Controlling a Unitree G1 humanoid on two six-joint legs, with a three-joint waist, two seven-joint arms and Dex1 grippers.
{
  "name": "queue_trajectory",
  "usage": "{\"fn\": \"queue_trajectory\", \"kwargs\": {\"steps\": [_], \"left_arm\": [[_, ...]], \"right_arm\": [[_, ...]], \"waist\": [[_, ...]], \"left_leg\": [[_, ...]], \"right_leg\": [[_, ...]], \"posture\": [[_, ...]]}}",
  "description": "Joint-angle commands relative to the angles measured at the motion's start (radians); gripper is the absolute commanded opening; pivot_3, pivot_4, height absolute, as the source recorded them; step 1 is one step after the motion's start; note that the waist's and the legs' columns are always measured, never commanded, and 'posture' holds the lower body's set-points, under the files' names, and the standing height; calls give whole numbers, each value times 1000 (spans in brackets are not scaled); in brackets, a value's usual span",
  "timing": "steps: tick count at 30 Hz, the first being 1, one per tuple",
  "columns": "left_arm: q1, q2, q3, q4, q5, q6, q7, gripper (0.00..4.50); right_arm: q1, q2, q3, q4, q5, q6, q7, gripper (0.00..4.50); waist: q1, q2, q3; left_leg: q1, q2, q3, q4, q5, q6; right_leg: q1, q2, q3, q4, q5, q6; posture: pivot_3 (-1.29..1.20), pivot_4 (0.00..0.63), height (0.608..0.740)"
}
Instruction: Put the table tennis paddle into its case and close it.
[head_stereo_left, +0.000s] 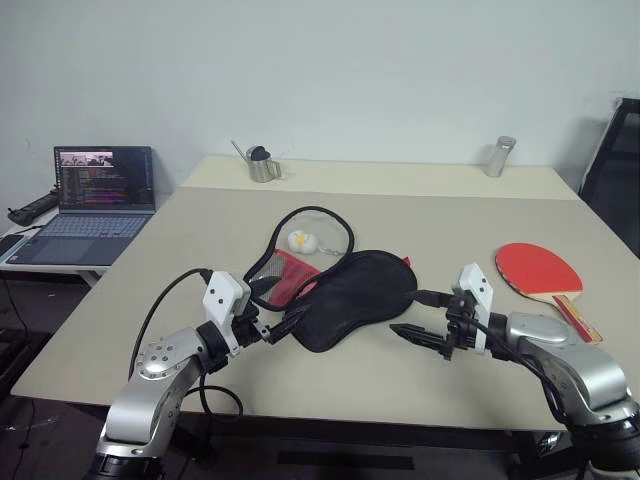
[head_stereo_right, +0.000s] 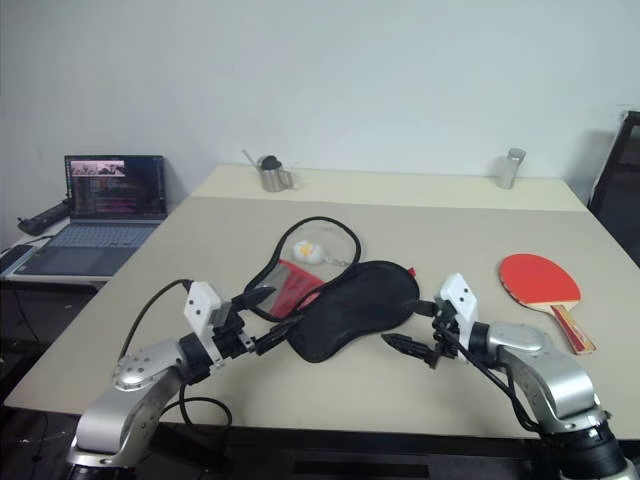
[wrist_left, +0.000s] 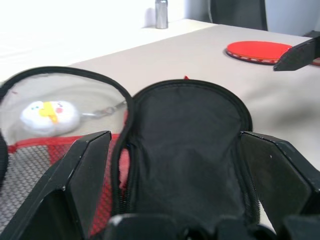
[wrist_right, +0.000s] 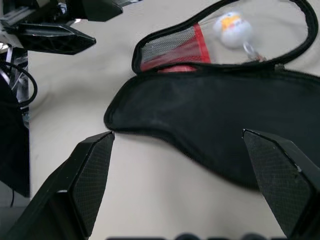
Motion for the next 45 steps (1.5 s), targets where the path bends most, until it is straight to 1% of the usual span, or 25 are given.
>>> {"fn": "queue_trajectory", "kwargs": {"steps": [1, 22, 29, 41, 42, 43, 45], "left_arm": [[7, 11, 32, -56, -3, -14, 11, 4500], [-66, 41, 15, 9, 11, -13, -30, 4500], [-64, 41, 12, 7, 14, -9, -34, 4500], [-64, 39, 8, 7, 17, -9, -36, 4500], [-66, 38, 7, 8, 18, -9, -36, 4500], [-66, 38, 7, 9, 18, -10, -36, 4500], [-66, 38, 6, 9, 19, -10, -37, 4500]], "right_arm": [[-38, 18, 11, 31, -21, -56, 26, 4486], [12, 30, 10, -11, -38, -71, 3, 4486], [13, 32, 15, -13, -42, -68, -4, 4486], [17, 29, 22, -23, -42, -66, -10, 4486], [17, 29, 22, -24, -41, -65, -11, 4486], [18, 29, 22, -26, -41, -64, -12, 4486], [20, 29, 21, -30, -41, -65, -14, 4486]], "waist": [[0, 0, 1], [0, 0, 1], [1, 0, 1], [0, 0, 1], [1, -1, 1], [3, -1, 1], [2, -2, 2]], "left_leg": [[0, 0, 0, 0, 0, 0], [0, 0, 0, 0, 0, 0], [-1, 1, 4, 0, 0, 0], [-1, 1, 6, -1, 0, 0], [0, 3, 10, -1, -1, -1], [0, 6, 18, -1, -1, -1], [-1, 8, 25, -1, -1, 0]], "right_leg": [[0, 0, 0, 0, 0, 0], [0, 0, 0, 0, 0, 0], [-5, 0, 4, 1, 0, 0], [-6, 0, 5, 2, 0, 0], [-13, 0, 8, 3, 0, 0], [-14, 2, 15, 5, 0, 0], [-14, 6, 23, 5, 1, 1]], "posture": [[0, 150, 740], [0, 150, 740], [0, 150, 740], [0, 150, 740], [0, 150, 740], [0, 150, 740], [0, 150, 740]]}}
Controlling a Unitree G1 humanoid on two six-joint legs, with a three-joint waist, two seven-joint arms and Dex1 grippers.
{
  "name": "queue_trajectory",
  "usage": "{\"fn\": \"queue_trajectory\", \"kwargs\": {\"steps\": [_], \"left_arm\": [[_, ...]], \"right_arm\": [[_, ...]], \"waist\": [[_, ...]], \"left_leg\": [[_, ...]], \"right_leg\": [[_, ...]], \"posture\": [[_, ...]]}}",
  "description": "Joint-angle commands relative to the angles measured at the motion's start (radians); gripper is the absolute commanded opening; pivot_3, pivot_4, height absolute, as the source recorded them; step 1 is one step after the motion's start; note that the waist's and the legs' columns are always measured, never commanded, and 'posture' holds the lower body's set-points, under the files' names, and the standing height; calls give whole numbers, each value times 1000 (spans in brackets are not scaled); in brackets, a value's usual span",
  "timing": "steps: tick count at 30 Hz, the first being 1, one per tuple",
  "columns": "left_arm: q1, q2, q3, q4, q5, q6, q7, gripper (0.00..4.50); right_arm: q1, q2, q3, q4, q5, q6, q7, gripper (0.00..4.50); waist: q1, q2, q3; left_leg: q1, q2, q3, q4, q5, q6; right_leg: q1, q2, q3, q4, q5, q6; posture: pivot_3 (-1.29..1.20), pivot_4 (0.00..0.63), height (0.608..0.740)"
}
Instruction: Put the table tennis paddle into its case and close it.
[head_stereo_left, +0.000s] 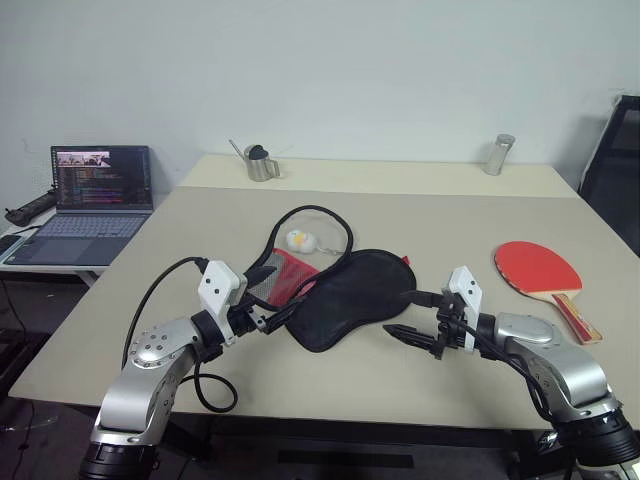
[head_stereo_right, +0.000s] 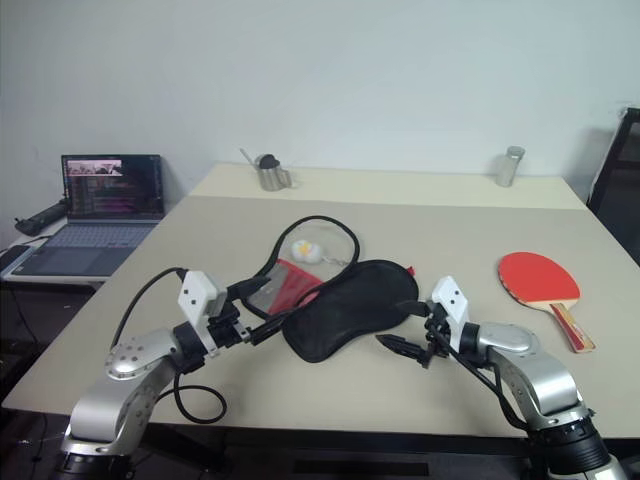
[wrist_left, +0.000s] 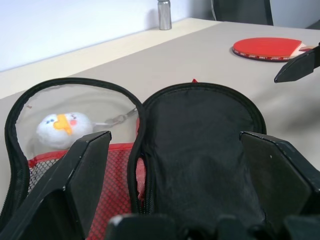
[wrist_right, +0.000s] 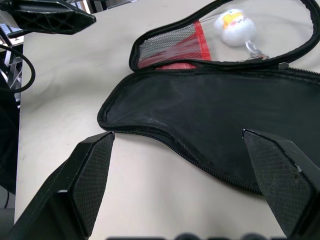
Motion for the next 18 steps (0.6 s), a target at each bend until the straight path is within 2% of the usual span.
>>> {"fn": "queue_trajectory", "kwargs": {"steps": [1, 12, 18], "left_arm": [[-14, 7, 2, -14, 1, -11, -7, 4500], [-20, 16, 5, -3, 0, -12, -19, 4500], [-52, 60, 22, 32, -31, -2, -86, 4500]], "right_arm": [[2, -1, -5, -48, -3, -9, -3, 4486], [-1, 2, -28, -63, 24, 47, -39, 4486], [-41, 44, -46, -89, 81, 223, -135, 4486]], "waist": [[-3, -1, 1], [-6, -2, 1], [-6, -2, 1]], "left_leg": [[0, 0, 0, 0, 0, 0], [0, 0, -2, 0, 0, 0], [0, 0, -3, 0, 0, 0]], "right_leg": [[1, 0, 0, 0, 0, 0], [1, 0, -2, 0, 1, 1], [1, 1, -2, 0, 1, 1]], "posture": [[0, 150, 740], [0, 150, 740], [0, 150, 740]]}}
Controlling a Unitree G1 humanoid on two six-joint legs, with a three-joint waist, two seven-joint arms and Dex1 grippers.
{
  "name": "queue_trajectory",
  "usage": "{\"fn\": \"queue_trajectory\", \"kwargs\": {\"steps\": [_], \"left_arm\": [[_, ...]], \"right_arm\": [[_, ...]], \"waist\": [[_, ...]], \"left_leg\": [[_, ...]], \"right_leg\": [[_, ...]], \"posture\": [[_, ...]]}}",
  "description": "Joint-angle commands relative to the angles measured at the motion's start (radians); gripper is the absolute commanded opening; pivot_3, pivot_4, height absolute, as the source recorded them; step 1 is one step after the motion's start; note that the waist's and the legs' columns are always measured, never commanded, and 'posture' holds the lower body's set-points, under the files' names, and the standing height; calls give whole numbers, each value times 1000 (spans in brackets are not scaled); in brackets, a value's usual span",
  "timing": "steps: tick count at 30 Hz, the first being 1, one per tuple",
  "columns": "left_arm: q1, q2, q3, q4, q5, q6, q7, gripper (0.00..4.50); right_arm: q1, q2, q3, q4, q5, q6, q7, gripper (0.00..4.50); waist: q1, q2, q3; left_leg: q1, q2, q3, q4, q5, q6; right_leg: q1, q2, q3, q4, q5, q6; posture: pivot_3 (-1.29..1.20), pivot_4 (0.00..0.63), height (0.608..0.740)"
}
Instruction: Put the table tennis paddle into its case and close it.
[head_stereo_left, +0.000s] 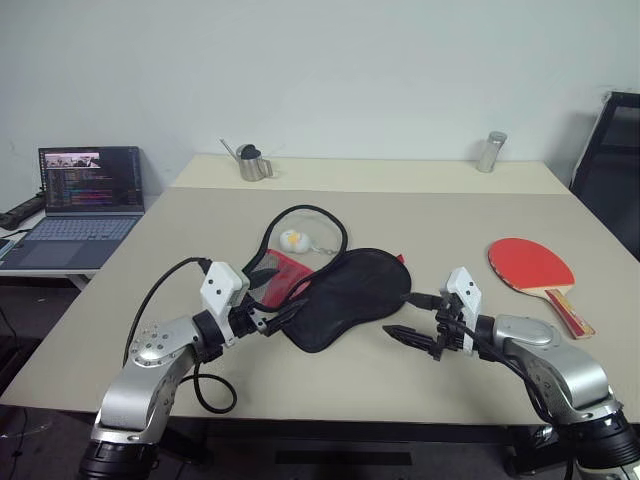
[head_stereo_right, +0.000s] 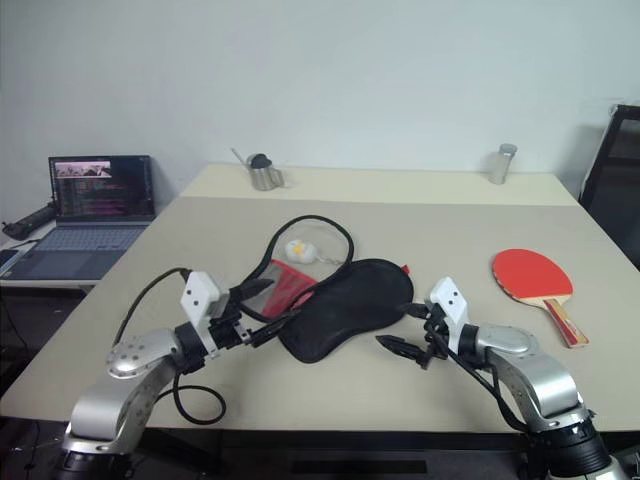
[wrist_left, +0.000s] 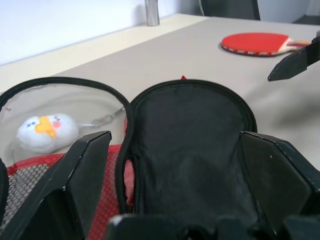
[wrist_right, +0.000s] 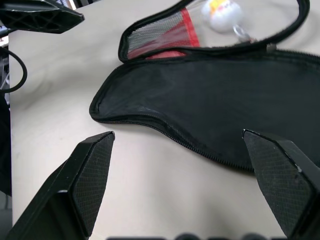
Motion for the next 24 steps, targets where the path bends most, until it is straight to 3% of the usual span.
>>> {"fn": "queue_trajectory", "kwargs": {"steps": [1, 10, 18, 24], "left_arm": [[-39, 30, 31, 8, -30, -4, -46, 4500], [-146, 93, 34, 90, -57, 10, -147, 4500], [-191, 112, 34, 140, -37, -5, -170, 4500], [-187, 110, 31, 130, -34, 0, -167, 4500]], "right_arm": [[-47, 27, -37, -66, 63, 132, -70, 4486], [-114, 148, -62, -5, 61, 361, -293, 4486], [-160, 229, -135, 93, 1, 312, -428, 4486], [-164, 255, -182, 116, 18, 375, -468, 4486]], "waist": [[0, 0, 0], [0, 0, 0], [-2, 0, 0], [-4, 0, 0]], "left_leg": [[0, 0, 0, 0, 0, 0], [0, 0, 0, 0, 0, 0], [-1, 0, 0, 0, 0, 0], [-1, 0, 0, 0, 0, 0]], "right_leg": [[0, 0, 0, 0, 0, 0], [0, 0, 0, 0, 0, 0], [-1, 0, 0, 0, 0, 0], [-1, 0, 0, 0, 0, 0]], "posture": [[0, 150, 740], [0, 150, 740], [0, 150, 740], [0, 150, 740]]}}
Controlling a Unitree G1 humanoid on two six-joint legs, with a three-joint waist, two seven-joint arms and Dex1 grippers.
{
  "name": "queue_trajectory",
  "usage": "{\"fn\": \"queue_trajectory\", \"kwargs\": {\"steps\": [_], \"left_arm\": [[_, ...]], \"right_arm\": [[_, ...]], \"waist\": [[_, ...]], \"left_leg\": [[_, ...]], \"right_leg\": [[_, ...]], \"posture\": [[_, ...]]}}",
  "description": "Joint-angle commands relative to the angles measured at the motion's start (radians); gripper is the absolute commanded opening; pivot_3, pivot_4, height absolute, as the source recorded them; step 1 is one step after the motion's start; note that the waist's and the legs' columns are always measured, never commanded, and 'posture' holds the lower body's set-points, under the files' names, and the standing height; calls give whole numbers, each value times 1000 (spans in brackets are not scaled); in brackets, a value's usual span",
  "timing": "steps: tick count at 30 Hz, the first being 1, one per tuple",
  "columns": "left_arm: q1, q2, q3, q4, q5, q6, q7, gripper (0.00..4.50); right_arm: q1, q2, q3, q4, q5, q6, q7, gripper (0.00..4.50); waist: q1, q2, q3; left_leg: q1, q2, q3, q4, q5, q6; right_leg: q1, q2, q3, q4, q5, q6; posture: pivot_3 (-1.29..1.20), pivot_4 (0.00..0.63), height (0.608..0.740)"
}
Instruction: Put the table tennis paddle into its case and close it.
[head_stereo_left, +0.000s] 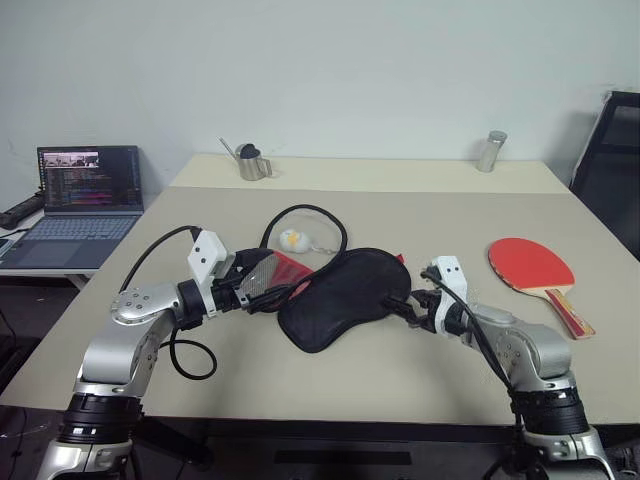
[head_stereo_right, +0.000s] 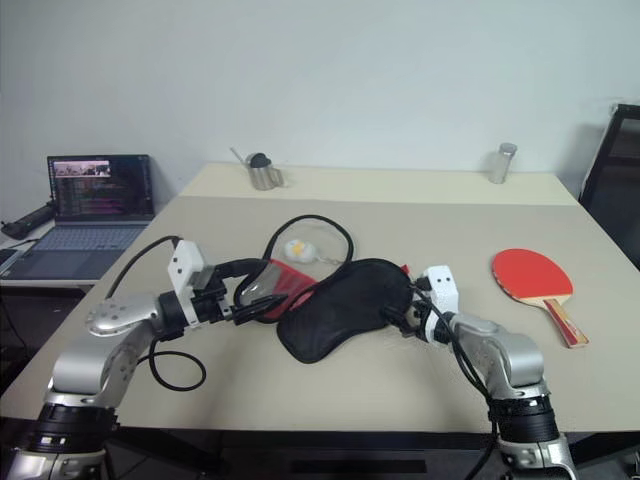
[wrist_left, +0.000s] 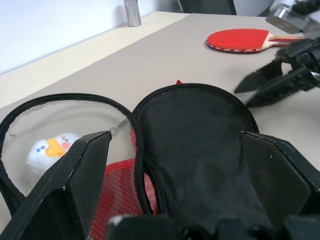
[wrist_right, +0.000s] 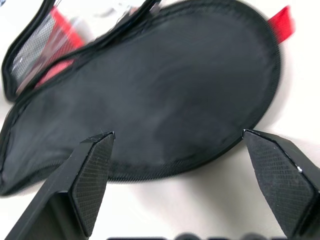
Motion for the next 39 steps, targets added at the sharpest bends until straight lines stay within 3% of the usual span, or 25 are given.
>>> {"fn": "queue_trajectory", "kwargs": {"steps": [1, 28, 31, 39], "left_arm": [[-12, 14, 22, -25, -1, -13, -1, 4500], [11, 24, 31, -63, 0, -7, 15, 4500], [31, 28, 36, -77, -7, 3, 15, 4500], [84, 27, 46, -119, -13, 11, 23, 4500]], "right_arm": [[-12, 22, -46, 3, 22, 44, -25, 4486], [-131, 272, -103, 87, 117, 171, -62, 4486], [-133, 293, -110, 86, 122, 177, -68, 3898], [-169, 265, -143, 139, 112, 169, -68, 1086]], "waist": [[0, 0, 0], [-25, 0, 0], [-25, 0, 0], [-25, 0, 0]], "left_leg": [[0, 0, 0, 0, 0, 0], [0, 1, 0, 0, 0, 0], [0, 1, 0, -1, 0, 0], [0, 1, 0, -1, 0, 0]], "right_leg": [[0, 0, 0, 0, 0, 0], [0, 2, 1, 0, 0, 0], [-1, 2, 1, 0, 0, 0], [-1, 2, 1, 0, 0, 0]], "posture": [[0, 150, 740], [0, 150, 740], [0, 150, 740], [0, 150, 740]]}}
